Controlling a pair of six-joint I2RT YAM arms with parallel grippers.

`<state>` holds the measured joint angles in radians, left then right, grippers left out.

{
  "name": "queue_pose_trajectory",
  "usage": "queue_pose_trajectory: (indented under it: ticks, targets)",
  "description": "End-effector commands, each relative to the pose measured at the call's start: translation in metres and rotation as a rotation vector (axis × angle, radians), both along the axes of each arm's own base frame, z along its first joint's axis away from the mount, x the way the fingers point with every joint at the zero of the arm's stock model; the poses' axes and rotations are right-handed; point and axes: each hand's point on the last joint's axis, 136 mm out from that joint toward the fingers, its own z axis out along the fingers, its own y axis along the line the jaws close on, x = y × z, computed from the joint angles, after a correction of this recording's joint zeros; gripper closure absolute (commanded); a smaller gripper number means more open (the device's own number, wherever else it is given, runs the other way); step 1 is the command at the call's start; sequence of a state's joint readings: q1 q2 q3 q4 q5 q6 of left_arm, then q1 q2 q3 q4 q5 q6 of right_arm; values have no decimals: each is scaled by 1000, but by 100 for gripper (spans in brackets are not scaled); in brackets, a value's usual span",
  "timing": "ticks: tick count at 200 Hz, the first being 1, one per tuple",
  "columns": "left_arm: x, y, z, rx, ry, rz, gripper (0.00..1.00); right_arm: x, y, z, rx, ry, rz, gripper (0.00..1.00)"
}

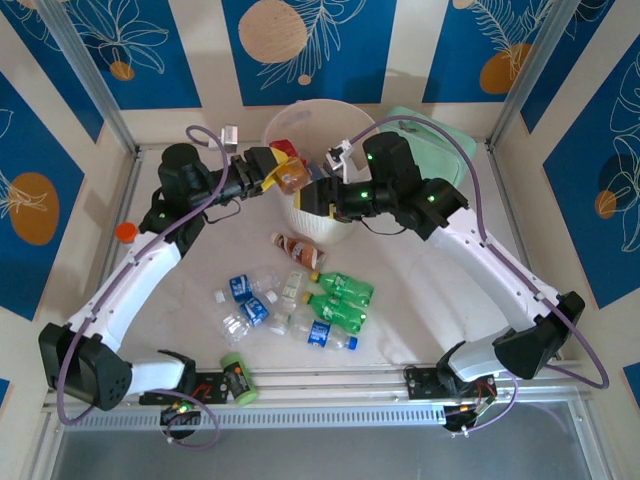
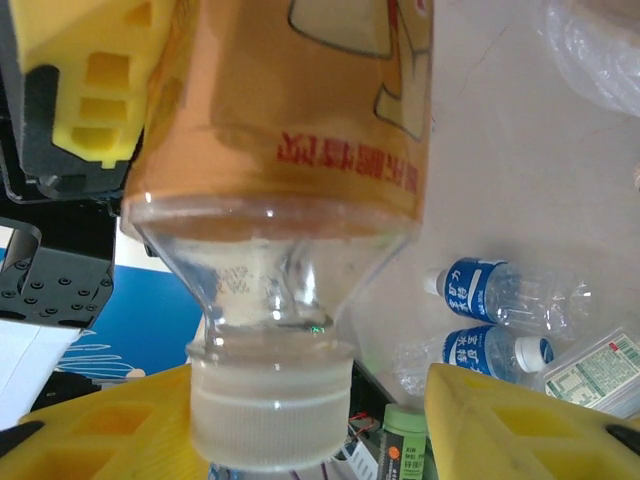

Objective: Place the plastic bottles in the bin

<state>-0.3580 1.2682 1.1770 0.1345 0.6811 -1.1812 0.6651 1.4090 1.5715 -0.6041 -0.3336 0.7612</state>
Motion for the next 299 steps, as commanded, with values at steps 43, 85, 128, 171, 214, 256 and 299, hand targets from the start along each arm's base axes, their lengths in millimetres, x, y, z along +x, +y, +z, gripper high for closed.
queue_pose_trajectory:
  ticks: [43,85,128,171,214,256,299]
  targets:
    - [-13,-12,28,-37,-83,-87,50,6,-2,18,20,-45,-3,59]
    - [-15,-16,24,-33,-78,-107,51,8,-3,17,17,-44,-11,69]
    - [-13,-16,20,-21,-66,-101,38,9,-5,19,15,-53,-18,79]
    - [-11,-2,31,100,-130,-2,0,23,-16,21,-14,-63,-80,81]
    - [-10,30,34,236,-189,168,0,57,-43,14,-81,-37,-208,82]
    - [-12,46,17,293,-168,238,0,94,-66,-3,-124,40,-306,82]
    - [-7,80,-31,448,3,371,5,122,-80,-22,-169,89,-370,82]
